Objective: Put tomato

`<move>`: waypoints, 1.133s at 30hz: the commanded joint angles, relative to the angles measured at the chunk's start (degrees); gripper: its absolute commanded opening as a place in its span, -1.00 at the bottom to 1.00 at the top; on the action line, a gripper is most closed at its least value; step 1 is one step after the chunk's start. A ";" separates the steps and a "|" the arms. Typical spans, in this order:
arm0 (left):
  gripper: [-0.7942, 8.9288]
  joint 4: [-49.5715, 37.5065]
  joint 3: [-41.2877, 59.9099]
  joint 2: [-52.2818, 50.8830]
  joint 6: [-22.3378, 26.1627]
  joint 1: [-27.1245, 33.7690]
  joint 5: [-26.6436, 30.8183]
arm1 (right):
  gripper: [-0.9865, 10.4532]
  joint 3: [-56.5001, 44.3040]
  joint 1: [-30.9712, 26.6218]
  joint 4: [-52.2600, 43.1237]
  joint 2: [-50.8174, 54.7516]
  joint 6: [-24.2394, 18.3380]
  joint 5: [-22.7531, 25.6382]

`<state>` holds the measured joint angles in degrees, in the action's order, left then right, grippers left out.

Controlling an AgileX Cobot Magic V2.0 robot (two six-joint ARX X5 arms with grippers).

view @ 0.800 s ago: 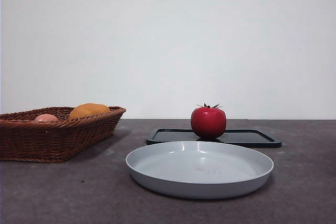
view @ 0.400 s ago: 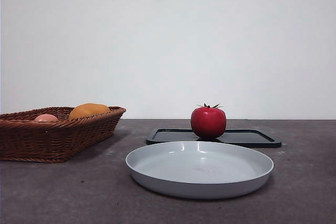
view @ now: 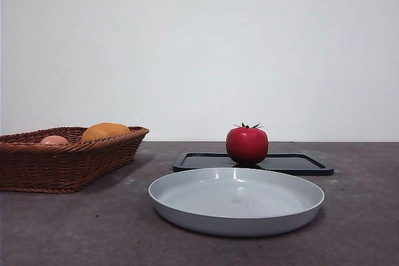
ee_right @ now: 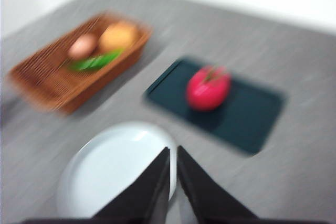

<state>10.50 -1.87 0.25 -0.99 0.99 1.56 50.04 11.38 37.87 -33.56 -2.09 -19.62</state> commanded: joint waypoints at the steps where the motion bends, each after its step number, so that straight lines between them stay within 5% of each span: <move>1: -0.82 0.33 1.20 -0.07 -0.35 0.07 0.15 | -0.81 -6.54 -4.44 -8.24 4.70 0.35 0.85; 5: -0.82 0.33 1.20 -0.07 -0.35 0.07 0.15 | -0.81 -20.24 -10.01 -21.11 13.49 0.70 5.14; 13: -0.82 0.33 1.20 -0.07 -0.35 0.07 0.13 | -0.81 -36.85 -11.63 -32.26 24.15 3.67 13.35; 18: -0.82 0.33 1.20 -0.07 -0.35 0.07 0.13 | -0.81 -43.30 -11.63 -34.58 28.48 5.97 17.03; 34: -0.82 0.33 1.20 -0.07 -0.35 0.07 0.15 | -0.81 -49.44 -11.63 -27.43 33.35 7.61 17.09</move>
<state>10.50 -1.85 0.25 -0.99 0.99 1.56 0.93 -0.16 9.74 -0.36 4.93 -2.74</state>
